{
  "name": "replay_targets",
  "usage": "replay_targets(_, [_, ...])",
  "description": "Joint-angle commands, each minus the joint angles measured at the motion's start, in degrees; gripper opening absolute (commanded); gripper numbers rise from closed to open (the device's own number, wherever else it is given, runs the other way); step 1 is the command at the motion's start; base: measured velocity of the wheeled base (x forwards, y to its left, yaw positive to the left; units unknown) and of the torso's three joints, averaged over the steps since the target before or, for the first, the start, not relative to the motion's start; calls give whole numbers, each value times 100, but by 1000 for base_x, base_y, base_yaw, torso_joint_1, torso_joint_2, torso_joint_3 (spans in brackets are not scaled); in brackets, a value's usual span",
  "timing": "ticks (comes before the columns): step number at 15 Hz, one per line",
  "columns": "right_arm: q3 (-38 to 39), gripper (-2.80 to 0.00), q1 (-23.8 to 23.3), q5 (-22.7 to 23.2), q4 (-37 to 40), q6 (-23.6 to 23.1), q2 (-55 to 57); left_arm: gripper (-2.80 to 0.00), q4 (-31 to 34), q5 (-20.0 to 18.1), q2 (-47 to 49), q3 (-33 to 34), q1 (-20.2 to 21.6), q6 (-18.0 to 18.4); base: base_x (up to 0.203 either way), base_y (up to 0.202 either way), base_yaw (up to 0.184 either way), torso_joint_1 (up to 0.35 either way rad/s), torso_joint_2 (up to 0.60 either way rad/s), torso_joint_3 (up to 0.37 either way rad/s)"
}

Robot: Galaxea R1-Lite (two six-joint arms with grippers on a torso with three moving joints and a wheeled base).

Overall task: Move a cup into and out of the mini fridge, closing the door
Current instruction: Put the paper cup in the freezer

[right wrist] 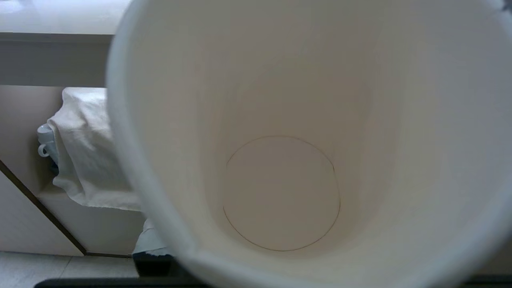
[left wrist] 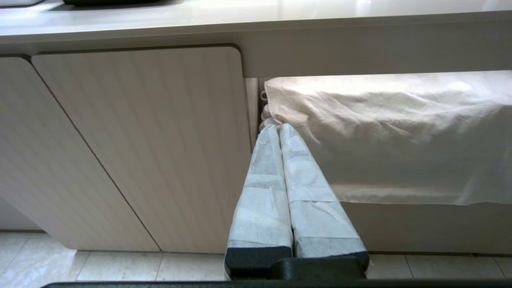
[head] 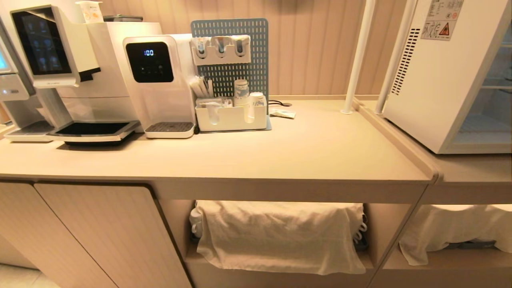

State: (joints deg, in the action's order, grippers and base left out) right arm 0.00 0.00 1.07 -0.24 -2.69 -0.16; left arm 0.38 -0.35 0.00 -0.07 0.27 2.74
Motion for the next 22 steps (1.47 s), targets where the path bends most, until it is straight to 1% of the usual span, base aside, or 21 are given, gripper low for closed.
replay_targets(1, [0,-280,8,7,-2,-12,16,-280,6,9,6,-1,6,-2,1,-183,3,4,7,6])
replay_targets(4, [0,-280,8,7,7,-3,9,-280,-3,41,0,7,7,-148,0,-194,1,1,2,2])
replay_targets(7, [0,-280,3,7,-2,-38,8,-280,-11,39,0,7,8,-137,0,-192,0,6,3,4])
replay_targets(9, [0,-280,9,7,7,-12,16,-280,-20,53,0,7,8,-236,-14,-202,-3,5,4,-1])
replay_targets(10, [0,-280,7,7,7,-12,16,-280,-29,44,0,7,8,-222,-36,-71,-21,-6,-1,2])
replay_targets(13, [0,-280,7,7,7,-37,15,-280,-41,41,0,7,8,-230,-139,-136,-2,-2,4,-1])
replay_targets(17, [0,-280,9,7,-2,-47,16,-280,-47,41,0,7,1,-224,-177,-192,0,1,2,2])
replay_targets(22, [0,-280,9,7,-2,-38,16,-280,-38,40,0,7,8,-270,-6,-139,-2,3,3,1])
